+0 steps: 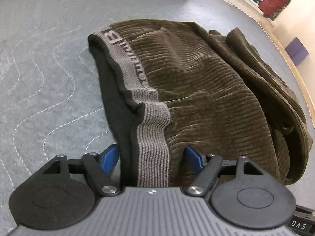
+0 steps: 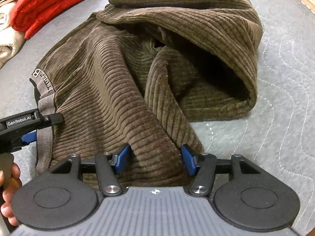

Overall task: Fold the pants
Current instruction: 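Grasp the grey waistband with the left tool while the right tool pinches corduroy fabric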

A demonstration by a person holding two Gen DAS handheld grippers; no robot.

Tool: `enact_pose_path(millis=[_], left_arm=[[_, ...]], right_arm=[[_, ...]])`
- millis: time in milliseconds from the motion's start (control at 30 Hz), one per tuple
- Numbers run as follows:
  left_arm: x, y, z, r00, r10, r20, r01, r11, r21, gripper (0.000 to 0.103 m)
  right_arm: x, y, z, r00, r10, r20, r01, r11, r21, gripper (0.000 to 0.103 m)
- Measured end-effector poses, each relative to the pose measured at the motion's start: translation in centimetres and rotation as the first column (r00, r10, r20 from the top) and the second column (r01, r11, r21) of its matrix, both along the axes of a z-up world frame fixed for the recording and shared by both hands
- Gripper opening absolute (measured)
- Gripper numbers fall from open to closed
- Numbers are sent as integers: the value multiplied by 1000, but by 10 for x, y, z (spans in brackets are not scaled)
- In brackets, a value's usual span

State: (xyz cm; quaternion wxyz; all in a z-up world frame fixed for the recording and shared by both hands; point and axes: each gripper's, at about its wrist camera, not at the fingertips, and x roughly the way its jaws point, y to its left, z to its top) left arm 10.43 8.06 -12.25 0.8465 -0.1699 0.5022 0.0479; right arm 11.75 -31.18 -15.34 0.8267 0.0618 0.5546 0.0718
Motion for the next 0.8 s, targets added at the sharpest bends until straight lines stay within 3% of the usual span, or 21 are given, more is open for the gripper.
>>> enact_pose_path(millis=[133,200,267,333,467,567,667,800], left_arm=[[-5,-11,4,999,-38,16,37,998,59,51],[-4,-7,11,999,-38,19,37,999,39,33],[-8,-3,21,998,-49,39,49,999,17,26],[-12,-5,33,995,-79,65,78,997,10,24],[-34,1,63,985,-126,121,125,992,11,21],[-51,19,80,983,-120,140,119,993,18,21],[-74,44,94,988,-104,117,101,994,29,20],[-108,86,105,998,-31,58,26,995,92,20]], right_arm=[[-5,18,-2,992,126,24,-124,988,-87,66],[-12,31,-1,974,224,38,-217,967,-136,51],[-18,38,4,953,299,59,-288,947,-142,23],[-23,42,12,935,345,82,-332,932,-142,15],[-40,50,31,889,438,135,-414,893,-173,12],[-56,58,48,823,539,179,-503,838,-211,12],[-71,77,57,745,639,191,-611,769,-190,12],[-108,108,65,576,794,193,-783,604,-146,11]])
